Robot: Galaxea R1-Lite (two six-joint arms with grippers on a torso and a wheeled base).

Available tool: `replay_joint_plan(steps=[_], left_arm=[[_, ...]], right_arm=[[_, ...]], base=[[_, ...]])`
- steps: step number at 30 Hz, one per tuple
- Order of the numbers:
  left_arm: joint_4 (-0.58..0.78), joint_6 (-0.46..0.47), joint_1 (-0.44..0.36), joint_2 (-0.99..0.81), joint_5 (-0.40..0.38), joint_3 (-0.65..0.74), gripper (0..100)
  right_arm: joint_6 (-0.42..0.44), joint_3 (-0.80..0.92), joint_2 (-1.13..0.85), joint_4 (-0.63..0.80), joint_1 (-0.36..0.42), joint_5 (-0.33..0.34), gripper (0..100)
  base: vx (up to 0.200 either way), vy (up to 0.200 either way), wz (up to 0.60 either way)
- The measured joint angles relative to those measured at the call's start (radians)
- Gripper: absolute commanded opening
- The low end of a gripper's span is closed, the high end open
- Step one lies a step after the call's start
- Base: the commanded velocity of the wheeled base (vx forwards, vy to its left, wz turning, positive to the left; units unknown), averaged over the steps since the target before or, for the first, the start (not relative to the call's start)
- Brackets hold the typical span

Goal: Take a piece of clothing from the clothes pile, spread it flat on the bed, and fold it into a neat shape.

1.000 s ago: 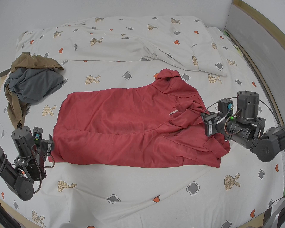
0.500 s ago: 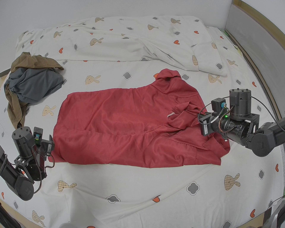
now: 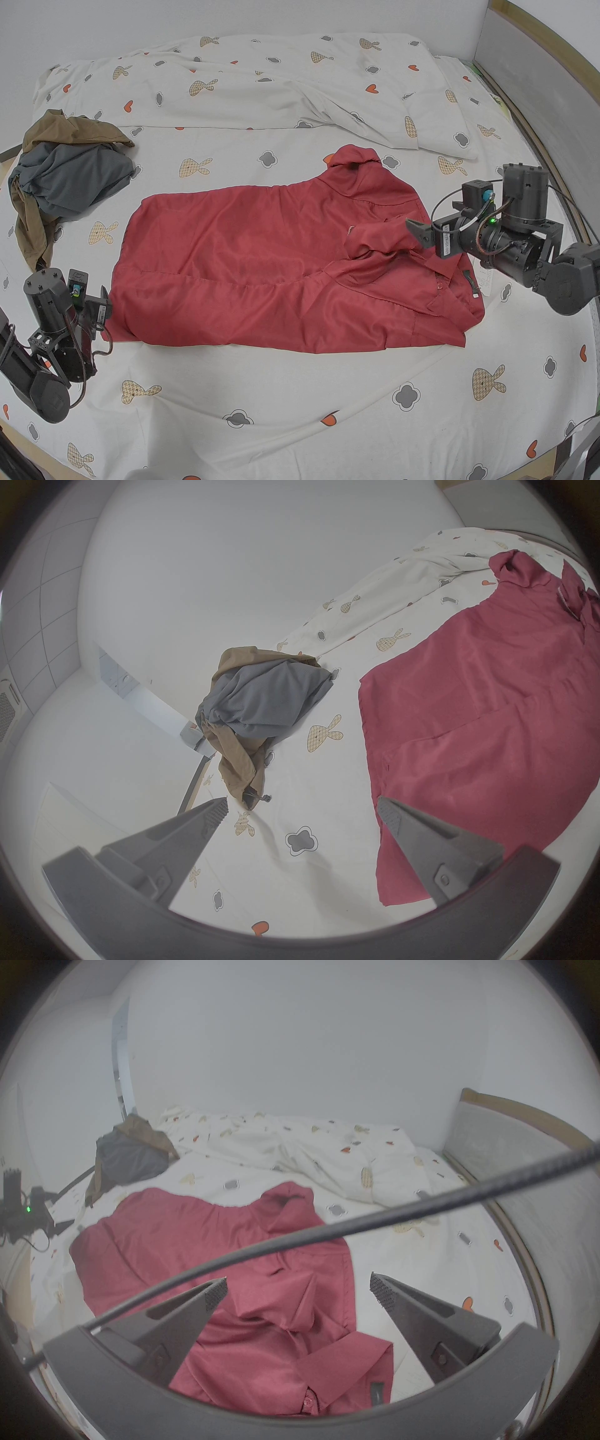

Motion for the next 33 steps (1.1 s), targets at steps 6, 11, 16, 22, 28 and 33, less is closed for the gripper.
replay_joint_plan(steps=[6, 11, 16, 22, 28, 33], left_arm=[[0.005, -0.007, 0.021, -0.002, -0.001, 0.016, 100], [0.007, -0.029, 0.042, -0.004, -0.003, 0.028, 100], [0.009, -0.053, 0.052, -0.006, -0.007, 0.033, 100], [0.014, -0.141, 0.031, -0.017, -0.010, 0.006, 100], [0.095, -0.237, -0.009, -0.065, -0.010, -0.042, 100], [0.277, -0.314, -0.039, -0.120, -0.010, -0.094, 100]], right_arm=[[0.057, 0.073, -0.077, 0.028, -0.022, 0.034, 100], [0.167, 0.202, -0.145, 0.066, -0.106, 0.231, 100], [0.263, 0.239, -0.208, 0.188, -0.260, 0.533, 100], [0.331, 0.235, -0.204, 0.309, -0.456, 0.703, 100], [0.351, 0.241, -0.134, 0.346, -0.486, 0.819, 100], [0.356, 0.248, -0.103, 0.351, -0.453, 0.866, 100]], base=[[0.000, 0.000, 0.00], [0.000, 0.000, 0.00], [0.000, 0.000, 0.00], [0.000, 0.000, 0.00], [0.000, 0.000, 0.00], [0.000, 0.000, 0.00]])
